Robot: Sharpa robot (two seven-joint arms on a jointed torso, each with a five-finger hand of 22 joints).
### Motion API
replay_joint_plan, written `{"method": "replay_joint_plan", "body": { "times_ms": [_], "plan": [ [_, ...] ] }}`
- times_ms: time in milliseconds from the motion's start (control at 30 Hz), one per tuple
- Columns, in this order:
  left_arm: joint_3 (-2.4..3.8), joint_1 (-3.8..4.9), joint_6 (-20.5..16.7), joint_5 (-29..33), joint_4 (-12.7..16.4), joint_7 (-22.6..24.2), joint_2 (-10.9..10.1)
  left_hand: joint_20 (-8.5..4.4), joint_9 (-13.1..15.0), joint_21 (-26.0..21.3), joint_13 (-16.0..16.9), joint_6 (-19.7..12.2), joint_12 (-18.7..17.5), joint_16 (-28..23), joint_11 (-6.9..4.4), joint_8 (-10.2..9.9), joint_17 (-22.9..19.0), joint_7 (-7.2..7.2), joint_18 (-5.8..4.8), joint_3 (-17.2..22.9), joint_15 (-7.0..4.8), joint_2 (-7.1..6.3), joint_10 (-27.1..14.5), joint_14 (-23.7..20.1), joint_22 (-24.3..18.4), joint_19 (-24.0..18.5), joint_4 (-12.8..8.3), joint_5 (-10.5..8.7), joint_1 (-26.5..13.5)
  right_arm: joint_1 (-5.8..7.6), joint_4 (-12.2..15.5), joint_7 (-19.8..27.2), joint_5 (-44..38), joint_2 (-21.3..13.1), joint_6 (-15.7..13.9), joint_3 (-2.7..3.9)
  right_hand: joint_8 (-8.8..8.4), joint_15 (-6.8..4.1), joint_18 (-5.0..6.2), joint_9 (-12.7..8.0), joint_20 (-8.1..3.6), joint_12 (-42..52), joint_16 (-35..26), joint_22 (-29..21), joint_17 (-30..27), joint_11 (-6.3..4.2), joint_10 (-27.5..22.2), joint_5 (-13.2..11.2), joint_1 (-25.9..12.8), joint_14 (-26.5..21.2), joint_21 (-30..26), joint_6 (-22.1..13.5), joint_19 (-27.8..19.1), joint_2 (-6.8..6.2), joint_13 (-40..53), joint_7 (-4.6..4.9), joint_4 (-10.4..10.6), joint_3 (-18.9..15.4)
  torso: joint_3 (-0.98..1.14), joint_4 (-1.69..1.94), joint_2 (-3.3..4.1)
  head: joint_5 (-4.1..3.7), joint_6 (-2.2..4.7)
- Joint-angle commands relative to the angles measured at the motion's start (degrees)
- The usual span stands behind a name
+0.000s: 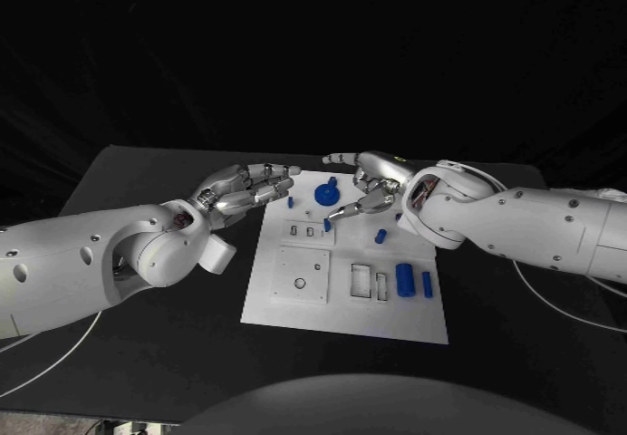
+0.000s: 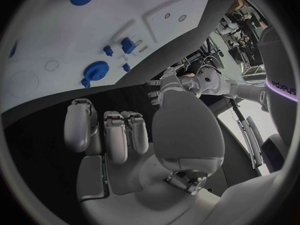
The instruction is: Assemble the parts on the task board
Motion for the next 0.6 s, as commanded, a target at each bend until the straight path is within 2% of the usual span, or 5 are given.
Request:
{"method": "replay_joint_plan", "body": {
  "times_ms": [33, 267, 400, 467, 600],
  "plan": [
    [0.04, -0.03, -0.93, -0.25, 0.16, 1.51, -0.01, -0.06, -0.01, 0.31, 0.13, 0.02, 0.77, 1.66, 0.12, 0.28, 0.32, 0.42, 0.49, -0.3, 0.34, -1.0, 0.33, 0.54, -0.06, 0.63, 0.41, -0.08, -0.01, 1.45, 1.41, 5.28, 2.31, -2.17, -0.94, -0.01, 1.33, 0.04, 1.03, 1.25, 0.21, 0.22, 0.2, 10.15, 15.07, 0.54, 6.16, 0.22, -2.23, 5.98, 0.09, 3.51, -0.39, -0.3, 15.06, 1.51, 0.04, -3.19, -0.01, 0.07, -0.01, 0.09, 0.01],
    [0.07, 0.23, -9.35, -6.3, 0.47, 4.47, -0.33, -0.9, 0.35, 12.59, 6.62, 6.73, 23.51, 29.41, 2.67, 2.64, 9.17, -0.2, 0.95, -3.46, 1.49, -4.35, 16.9, 22.19, 5.11, 20.84, 0.83, -2.31, -2.53, 4.98, 3.22, 11.71, -2.79, -8.8, -6.39, -0.04, 9.11, 1.48, -1.37, 6.54, 1.41, 0.22, 0.2, 13.4, 15.07, 2.17, 6.16, -0.48, -6.77, 5.98, 9.3, 22.71, 7.96, 6.04, 15.06, 3.43, -0.65, -3.23, 0.03, -0.05, -0.17, 0.54, 0.01],
    [0.09, 2.47, -13.51, -13.9, -0.13, -1.15, 0.13, -1.8, 1.63, 20.66, 17.04, 13.65, 43.28, 49.65, 1.86, 6.43, 19.22, 1.11, 1.03, -5.65, 0.97, -4.0, 32.12, 36.77, 8.53, 34.1, 0.1, -10.16, -5.56, 7.29, 4.69, 12.43, -6.46, -12.63, -9.56, -0.1, 13.51, 0.71, -2.6, 10.31, 1.04, 0.22, 0.2, 15.05, 15.07, 1.31, 6.16, 0.18, -9.05, 5.98, 13.8, 28.6, 12.14, 8.61, 15.06, 2.3, -0.28, -3.04, 0.31, -0.38, -0.3, 1.02, 0.01],
    [0.09, 4.44, -12.51, -19.94, -0.93, -7.32, 0.82, -4.17, 2.21, 25.64, 39.23, 15.79, 56.91, 61.55, -0.49, 8.36, 28.88, 0.67, 1.08, -7.08, -1.19, -3.76, 48.79, 44.54, 10.83, 41.38, -0.09, -13.8, -7.9, 8.03, 5.91, 11.27, -7.32, -14.25, -9.69, -0.17, 14.82, 0.58, -2.6, 12.04, 0.87, 0.22, 0.2, 15.05, 15.07, 1.26, 6.16, -0.32, -10.66, 5.98, 13.8, 28.92, 12.14, 9.93, 15.06, 2.29, -0.37, -3.21, 0.53, -0.62, -0.56, 1.22, 0.01],
    [0.09, 8.95, -5.95, -31.35, -2.9, -21.51, 3.16, -7.52, 3.24, 33.9, 85.27, 18.63, 69.03, 81.19, -2.95, 11.53, 77.75, -0.21, 0.8, -11.12, -4.45, -2.97, 82.68, 78.88, 15.13, 52.6, -0.35, -22.13, -17.5, 8.72, 8.04, 8.61, -7.8, -16.19, -8.34, -0.35, 16.63, 0.67, -2.6, 14.76, 0.88, 0.22, 0.2, 15.05, 15.07, 1.38, 6.16, -0.33, -14.16, 5.98, 13.8, 28.47, 12.14, 14.01, 15.06, 2.5, -0.47, -4.04, 1.1, -1.42, -0.88, 1.67, 0.01]
  ]
}}
